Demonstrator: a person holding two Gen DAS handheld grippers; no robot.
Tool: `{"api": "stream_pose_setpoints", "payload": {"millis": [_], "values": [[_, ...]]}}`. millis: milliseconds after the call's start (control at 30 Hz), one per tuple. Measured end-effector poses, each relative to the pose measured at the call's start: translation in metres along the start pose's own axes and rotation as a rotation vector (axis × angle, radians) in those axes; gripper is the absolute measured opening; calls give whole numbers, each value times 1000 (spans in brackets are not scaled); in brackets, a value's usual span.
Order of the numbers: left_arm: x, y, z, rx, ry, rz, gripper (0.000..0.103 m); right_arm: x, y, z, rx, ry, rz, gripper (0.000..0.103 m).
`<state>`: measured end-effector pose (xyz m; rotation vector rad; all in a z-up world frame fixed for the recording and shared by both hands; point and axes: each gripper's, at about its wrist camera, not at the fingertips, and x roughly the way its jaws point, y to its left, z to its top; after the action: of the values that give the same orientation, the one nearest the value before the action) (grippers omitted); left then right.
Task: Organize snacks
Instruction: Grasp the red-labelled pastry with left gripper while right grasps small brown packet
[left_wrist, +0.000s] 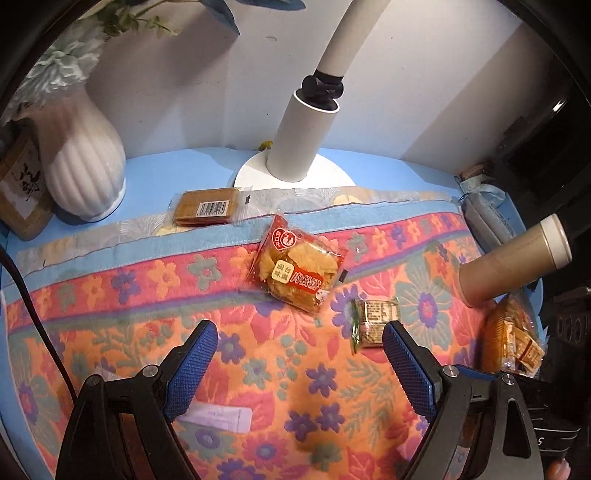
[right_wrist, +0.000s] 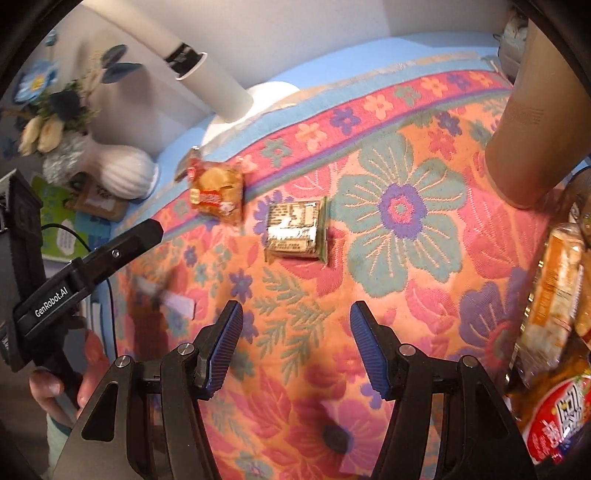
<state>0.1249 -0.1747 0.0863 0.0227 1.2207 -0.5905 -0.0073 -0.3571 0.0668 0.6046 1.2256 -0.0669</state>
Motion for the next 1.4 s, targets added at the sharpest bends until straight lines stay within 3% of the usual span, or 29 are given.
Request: {"api": "stream_pose_setpoints", "payload": {"millis": [167, 400, 767, 833, 1033, 1167, 1400], "values": [[36, -1, 19, 48, 44, -5, 89, 27, 0, 17, 29, -1, -24, 60], [67, -2, 32, 97, 71, -53, 89, 54, 15, 32, -22, 0, -98, 60], [81, -7, 30, 152, 61, -4, 89, 74, 30, 42, -86, -53, -219, 60], [80, -7, 29, 156, 50, 4, 85, 76, 32, 43, -98, -60, -233, 56], [68, -7, 25, 167, 12, 21, 57, 73, 26, 39, -104, -69, -220, 48], [58, -1, 17, 152, 20, 33, 54, 63, 18, 30, -92, -69, -201, 48], [35, 9, -22, 72, 45, -13, 53, 27, 1, -4, -65, -85, -160, 47]]}}
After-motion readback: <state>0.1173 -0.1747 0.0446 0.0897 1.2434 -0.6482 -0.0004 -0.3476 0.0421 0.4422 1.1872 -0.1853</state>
